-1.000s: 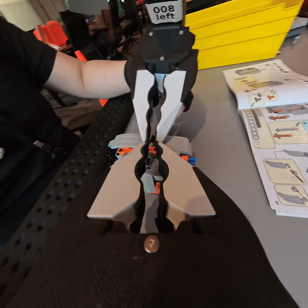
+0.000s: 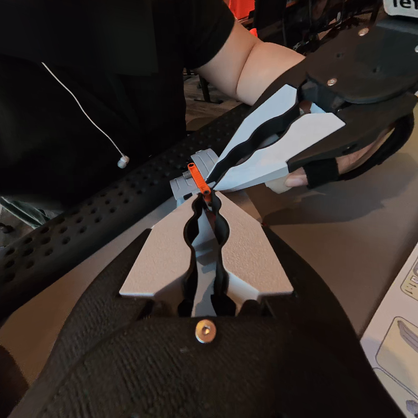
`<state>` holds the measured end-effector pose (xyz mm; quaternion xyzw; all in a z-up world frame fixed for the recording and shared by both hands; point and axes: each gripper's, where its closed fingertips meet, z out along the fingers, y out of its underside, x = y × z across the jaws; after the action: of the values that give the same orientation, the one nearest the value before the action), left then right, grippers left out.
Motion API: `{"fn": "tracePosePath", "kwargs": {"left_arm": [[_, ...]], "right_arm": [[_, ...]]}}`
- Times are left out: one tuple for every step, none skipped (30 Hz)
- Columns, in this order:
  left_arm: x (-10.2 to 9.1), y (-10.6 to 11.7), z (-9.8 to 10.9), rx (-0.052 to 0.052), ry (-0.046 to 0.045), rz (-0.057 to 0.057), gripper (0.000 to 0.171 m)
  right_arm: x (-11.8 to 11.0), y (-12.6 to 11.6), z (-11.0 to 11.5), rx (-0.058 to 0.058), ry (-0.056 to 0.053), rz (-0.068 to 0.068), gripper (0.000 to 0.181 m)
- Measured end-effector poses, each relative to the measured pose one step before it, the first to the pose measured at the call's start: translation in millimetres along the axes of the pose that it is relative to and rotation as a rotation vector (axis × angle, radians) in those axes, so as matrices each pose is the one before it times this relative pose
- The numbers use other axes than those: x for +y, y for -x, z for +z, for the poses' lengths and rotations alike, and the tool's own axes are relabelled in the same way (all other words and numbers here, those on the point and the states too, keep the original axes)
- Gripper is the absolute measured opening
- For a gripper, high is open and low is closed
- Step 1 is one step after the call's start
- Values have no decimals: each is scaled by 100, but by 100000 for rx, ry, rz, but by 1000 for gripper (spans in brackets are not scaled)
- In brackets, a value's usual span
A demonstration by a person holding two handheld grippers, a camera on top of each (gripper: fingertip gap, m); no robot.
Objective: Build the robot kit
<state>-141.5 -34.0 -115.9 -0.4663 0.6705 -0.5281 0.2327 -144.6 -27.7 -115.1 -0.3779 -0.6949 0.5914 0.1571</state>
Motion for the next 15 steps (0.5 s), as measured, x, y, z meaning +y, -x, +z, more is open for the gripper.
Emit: {"fn": "tracePosePath", "kwargs": {"left_arm": [[23, -36, -20, -128, -23, 560, 5], [17, -15, -6, -302, 158, 605, 5], [10, -23, 6, -387, 276, 813, 5], [4, -9, 0, -499, 195, 1032, 5], [8, 10, -12, -490, 59, 848, 5], [7, -4, -8, -291, -62, 439, 5], [9, -21, -2, -152, -186, 181, 5], [-7, -25, 8, -79, -276, 87, 5], [13, -66, 8, 36, -217, 31, 5], [32, -80, -18, 178, -140, 118, 5], [17, -97, -10, 294, -171, 374, 5], [15, -100, 1, 383, -229, 302, 5], [9, -98, 20, 491, -175, 37, 5], [8, -84, 26, 501, -69, 134, 5], [-1, -48, 30, 387, -15, 183, 5]], "right_arm": [[-3, -11, 42, 93, 125, -845, 5], [28, -10, 30, -100, 209, 287, 5], [-5, 13, 20, -283, 85, 193, 5], [-9, -2, 18, -224, -108, 269, 6], [-113, 26, -10, -625, -766, 1048, 7], [-76, 100, 8, -1179, -658, 987, 9], [0, -37, 19, 117, 30, 229, 8], [-12, -17, 37, 635, 76, -1221, 7], [18, -19, 68, 1078, 238, -1543, 7], [18, -39, 96, 1070, 248, -1208, 6], [18, 19, 102, 817, 240, -1202, 6], [2, 48, 104, 799, 228, -1582, 6], [8, 48, 83, 754, 242, -1157, 6], [17, 84, 79, 176, 138, -203, 6], [10, 71, 41, -585, 16, 790, 6]]}}
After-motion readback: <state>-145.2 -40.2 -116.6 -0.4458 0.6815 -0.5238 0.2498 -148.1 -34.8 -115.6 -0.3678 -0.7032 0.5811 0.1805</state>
